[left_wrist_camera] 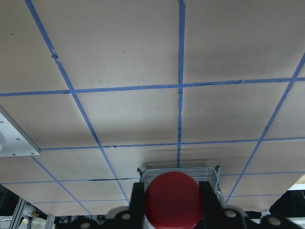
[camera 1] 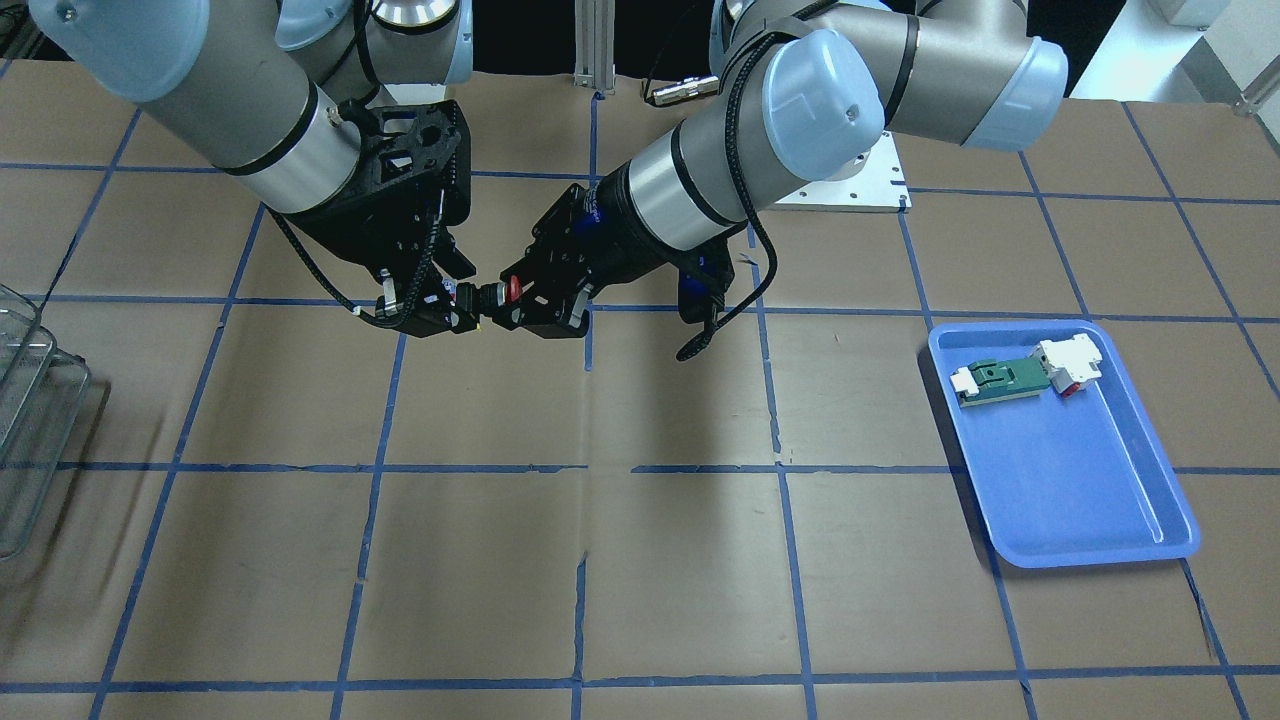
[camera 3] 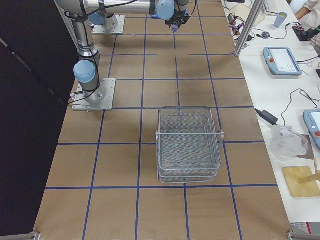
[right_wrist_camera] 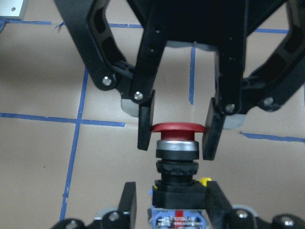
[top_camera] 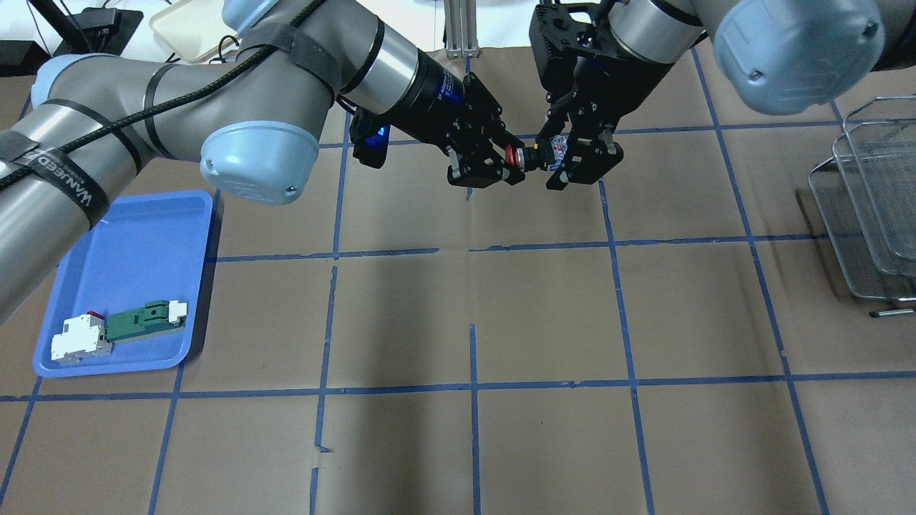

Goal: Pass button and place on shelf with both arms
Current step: 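Lower the right gripper and close it on the red button's cap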

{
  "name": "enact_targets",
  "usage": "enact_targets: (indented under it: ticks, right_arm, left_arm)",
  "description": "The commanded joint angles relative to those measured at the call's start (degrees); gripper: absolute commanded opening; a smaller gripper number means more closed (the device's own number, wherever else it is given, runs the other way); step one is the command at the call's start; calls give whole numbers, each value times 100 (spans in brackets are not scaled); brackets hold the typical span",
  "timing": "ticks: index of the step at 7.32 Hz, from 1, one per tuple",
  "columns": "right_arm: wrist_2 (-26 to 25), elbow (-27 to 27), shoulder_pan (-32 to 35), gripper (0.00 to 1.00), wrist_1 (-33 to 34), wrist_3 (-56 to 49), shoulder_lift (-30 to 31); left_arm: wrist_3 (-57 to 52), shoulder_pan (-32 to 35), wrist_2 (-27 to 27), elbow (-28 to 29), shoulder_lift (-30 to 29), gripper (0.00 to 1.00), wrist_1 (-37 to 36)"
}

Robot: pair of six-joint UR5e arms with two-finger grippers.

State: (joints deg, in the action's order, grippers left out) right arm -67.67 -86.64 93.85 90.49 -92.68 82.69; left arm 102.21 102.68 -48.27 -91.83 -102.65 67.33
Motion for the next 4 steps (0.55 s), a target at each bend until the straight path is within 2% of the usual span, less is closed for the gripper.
enact_targets:
  ticks: [1, 4]
  right_arm:
    - [0, 7, 2, 8, 3, -363, 20]
    - [0, 7, -7, 8, 3, -391, 28]
  left_arm:
    - [1, -3, 10, 7, 8, 0, -1]
    - [10, -3, 2, 16, 43, 0, -9]
